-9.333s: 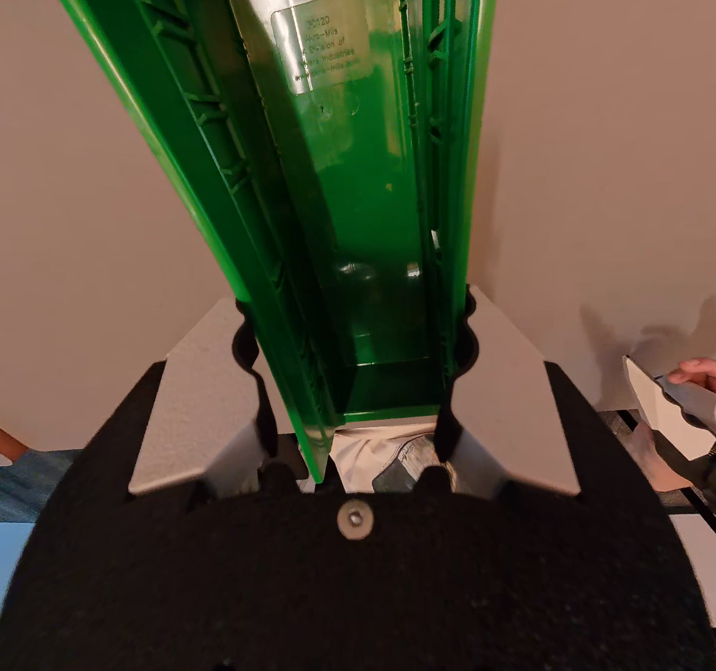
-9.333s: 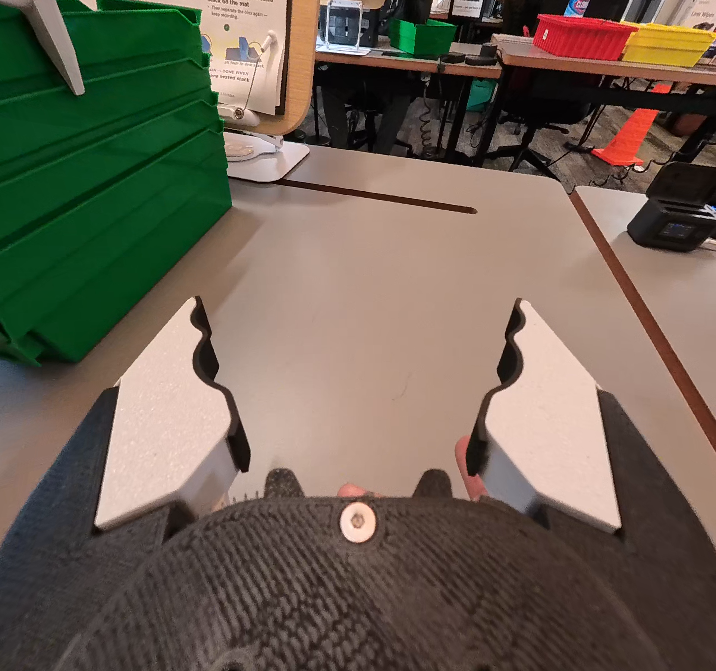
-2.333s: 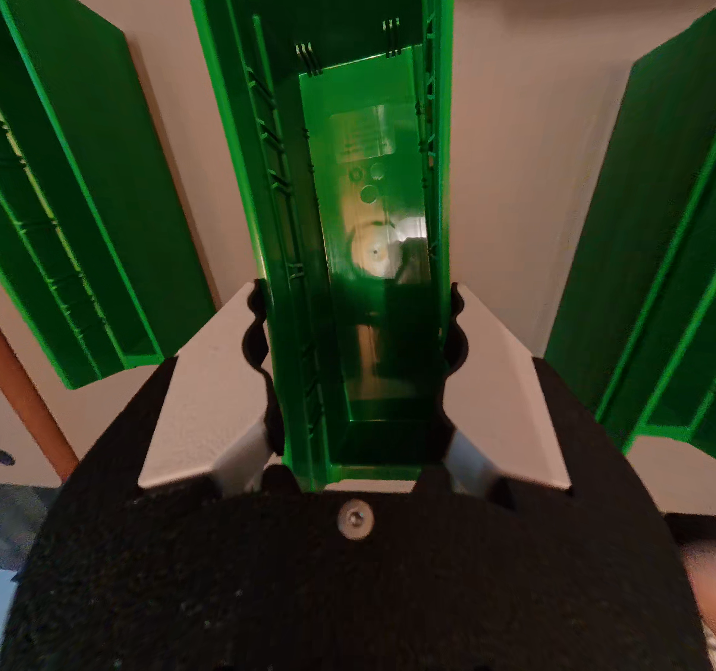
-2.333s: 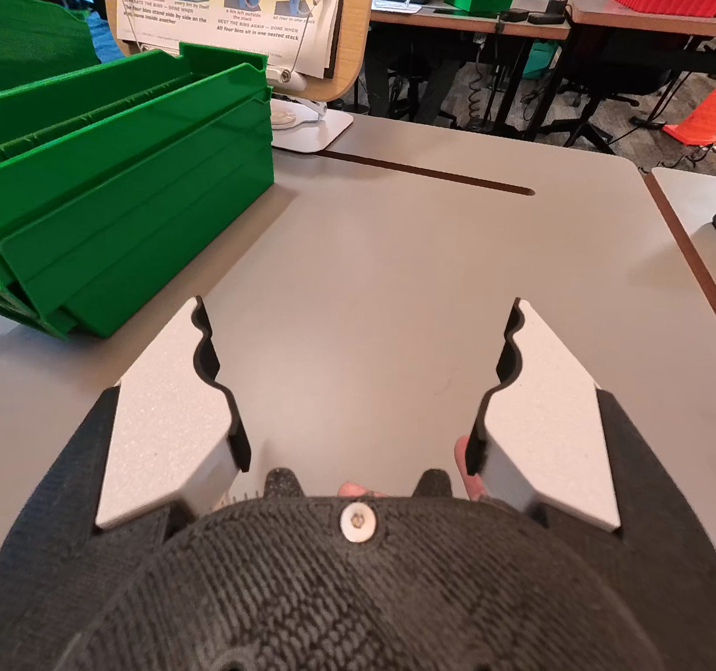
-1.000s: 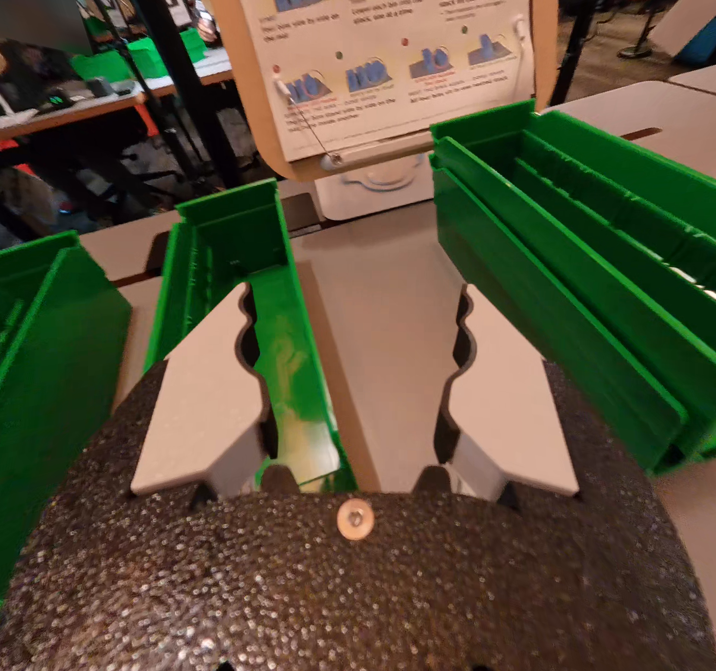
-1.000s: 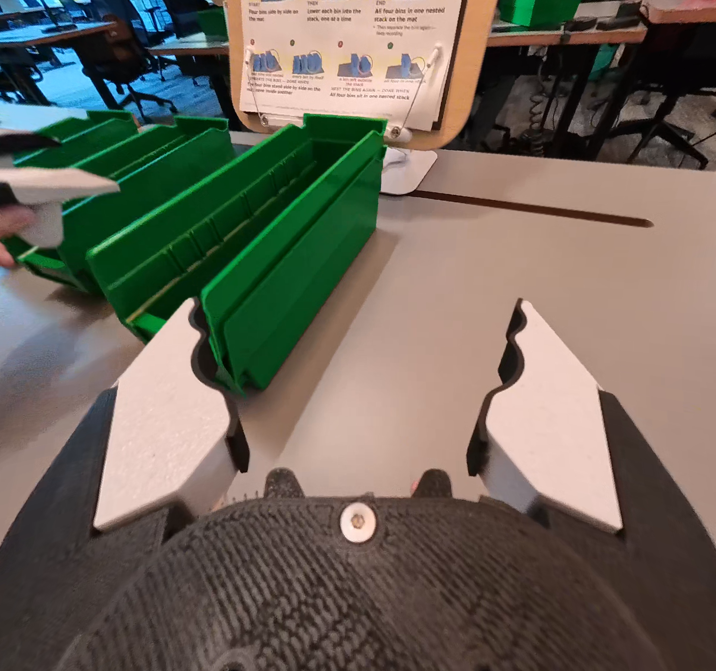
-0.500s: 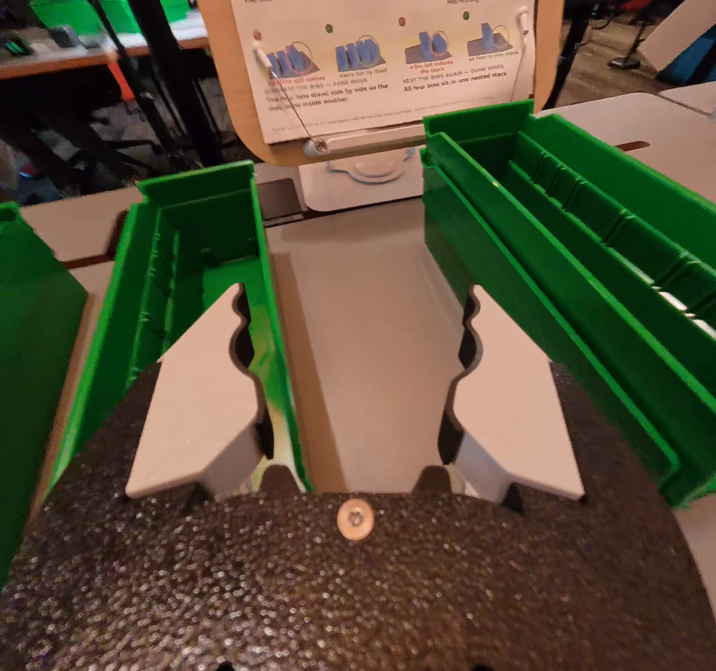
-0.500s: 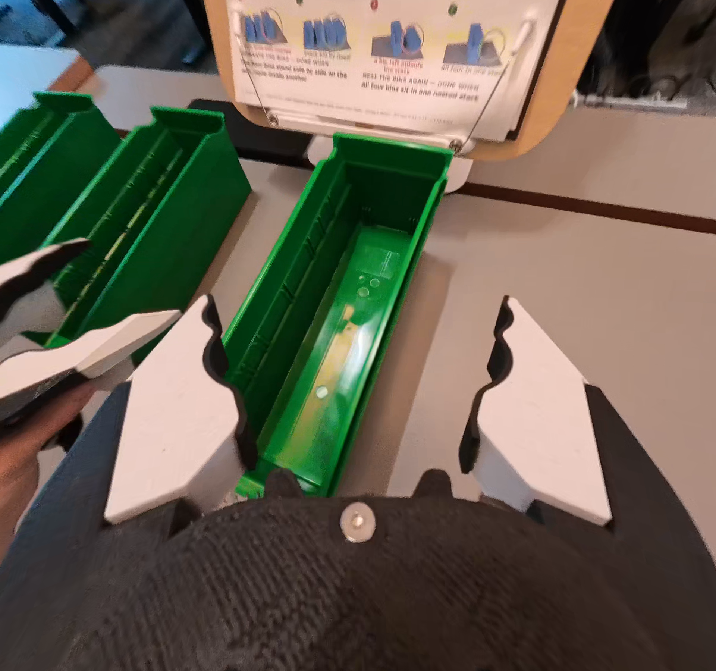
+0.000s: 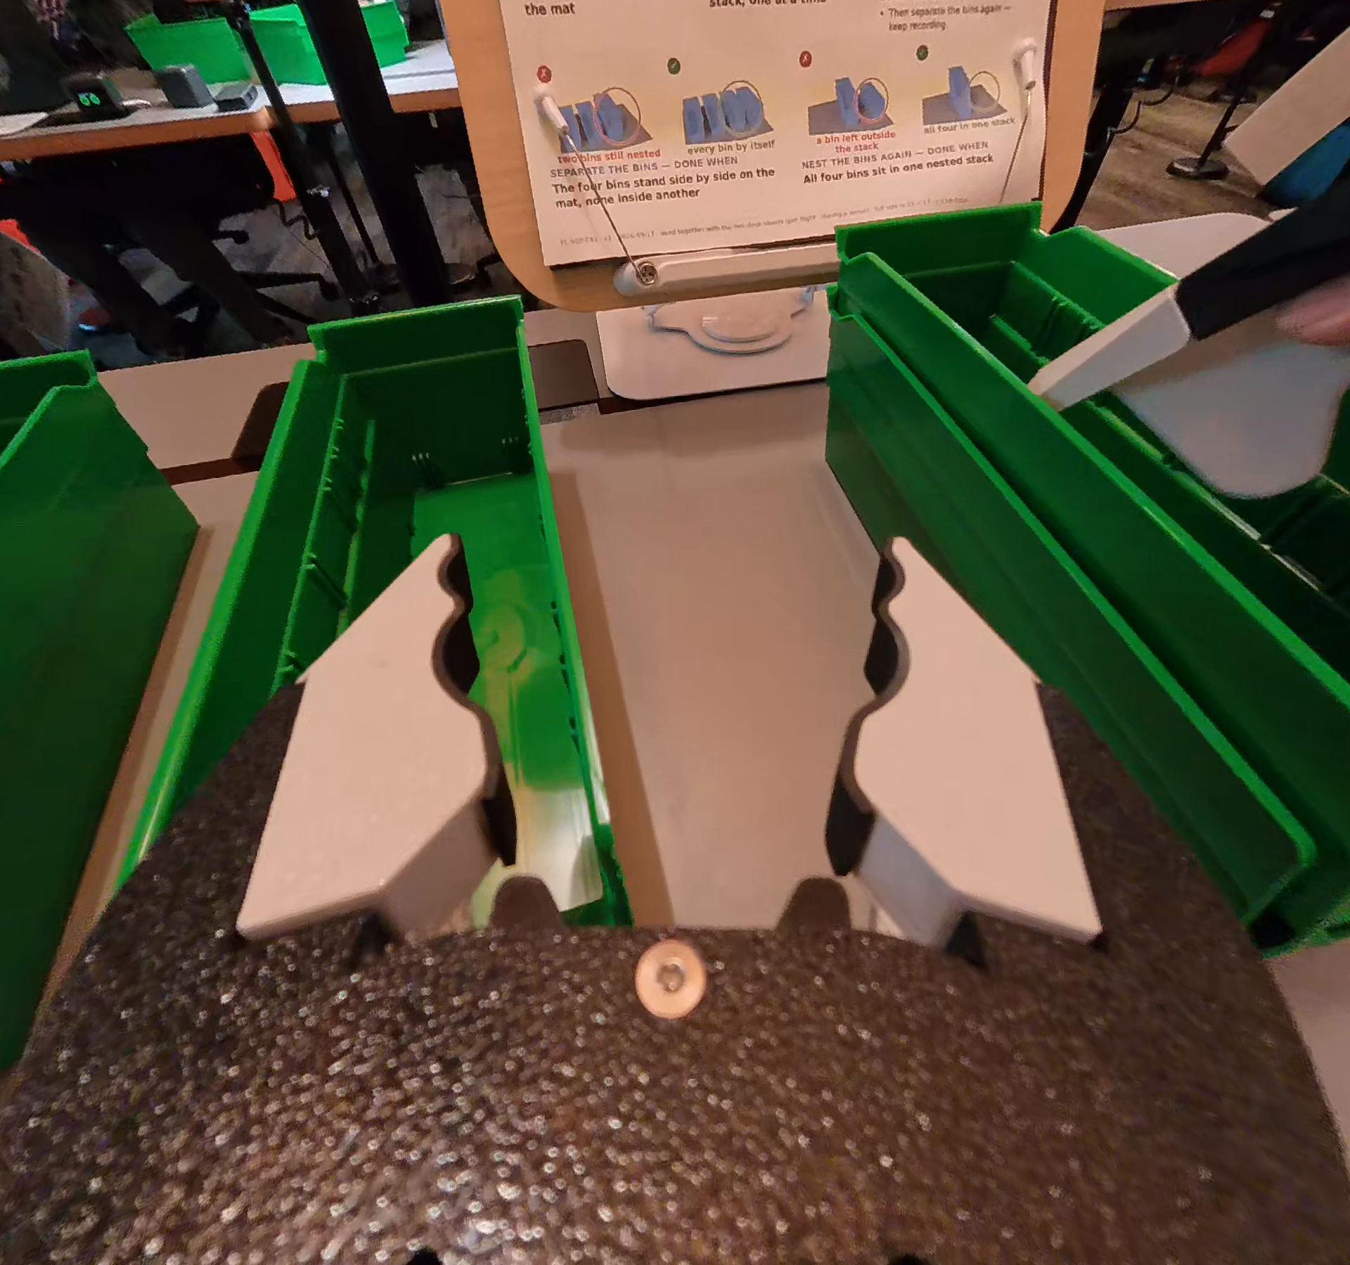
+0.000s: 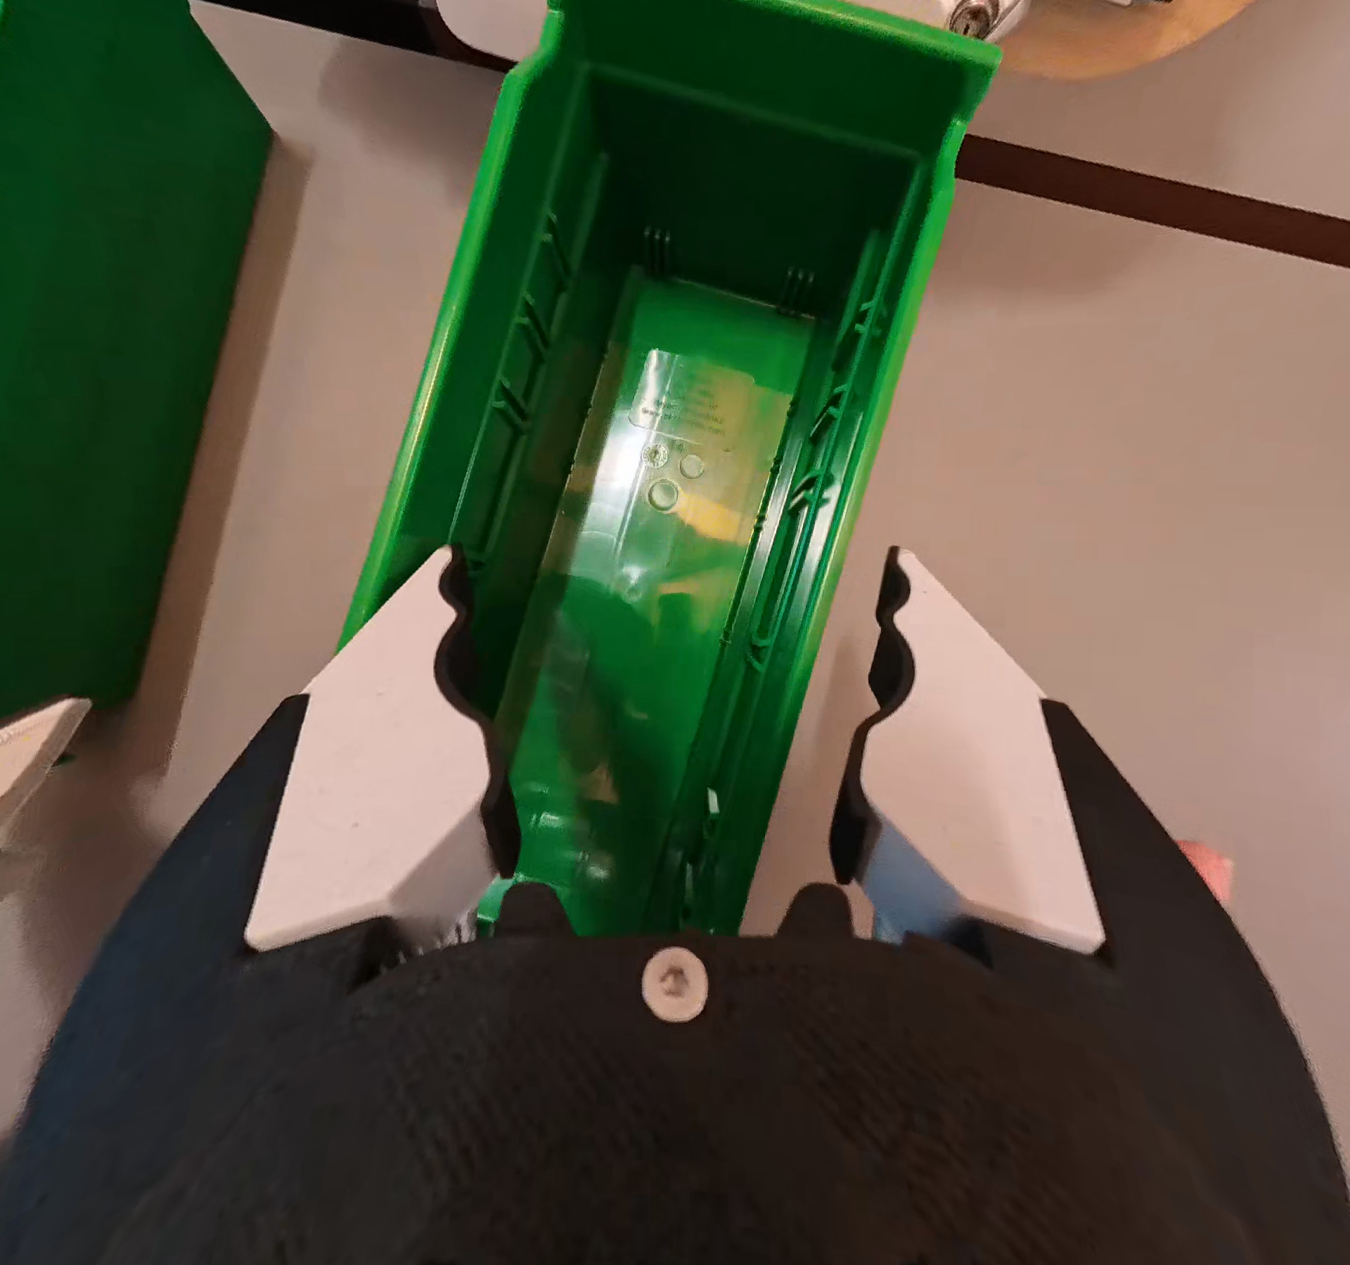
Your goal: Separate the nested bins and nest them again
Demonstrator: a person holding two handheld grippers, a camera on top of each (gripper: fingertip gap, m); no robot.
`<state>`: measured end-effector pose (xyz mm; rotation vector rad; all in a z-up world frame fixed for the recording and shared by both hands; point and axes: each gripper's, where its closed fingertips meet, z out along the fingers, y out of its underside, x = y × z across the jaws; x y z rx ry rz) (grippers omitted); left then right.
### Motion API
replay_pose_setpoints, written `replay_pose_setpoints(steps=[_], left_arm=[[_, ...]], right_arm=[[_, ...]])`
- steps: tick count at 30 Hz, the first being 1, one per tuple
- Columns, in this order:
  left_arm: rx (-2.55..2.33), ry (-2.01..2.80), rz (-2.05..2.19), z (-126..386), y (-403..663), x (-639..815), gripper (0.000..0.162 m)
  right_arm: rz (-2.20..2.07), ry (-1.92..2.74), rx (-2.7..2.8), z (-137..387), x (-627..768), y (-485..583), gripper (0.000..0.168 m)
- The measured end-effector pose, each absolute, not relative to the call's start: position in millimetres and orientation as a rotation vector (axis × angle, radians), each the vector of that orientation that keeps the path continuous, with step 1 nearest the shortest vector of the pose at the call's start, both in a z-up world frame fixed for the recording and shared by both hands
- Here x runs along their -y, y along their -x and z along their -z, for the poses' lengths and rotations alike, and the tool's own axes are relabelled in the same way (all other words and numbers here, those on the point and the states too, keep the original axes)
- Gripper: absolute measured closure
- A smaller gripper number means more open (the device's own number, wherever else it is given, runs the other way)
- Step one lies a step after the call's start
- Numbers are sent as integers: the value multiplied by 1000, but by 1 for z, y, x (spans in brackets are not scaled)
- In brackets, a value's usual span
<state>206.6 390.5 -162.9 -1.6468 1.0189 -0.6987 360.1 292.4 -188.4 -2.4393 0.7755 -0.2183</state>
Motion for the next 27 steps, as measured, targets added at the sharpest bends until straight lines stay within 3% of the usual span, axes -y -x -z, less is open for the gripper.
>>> replay_pose_setpoints(steps=[13, 21, 27], left_arm=[[-1040, 1672, 680, 175, -208, -392, 55], [-1036, 1691, 707, 177, -206, -395, 55], [-1051, 1715, 714, 181, -205, -395, 55]], right_arm=[[-35, 2383, -834, 166, -299, -346, 59], [66, 2432, -882, 177, -306, -344, 43], [56, 2517, -919, 194, -303, -343, 41]])
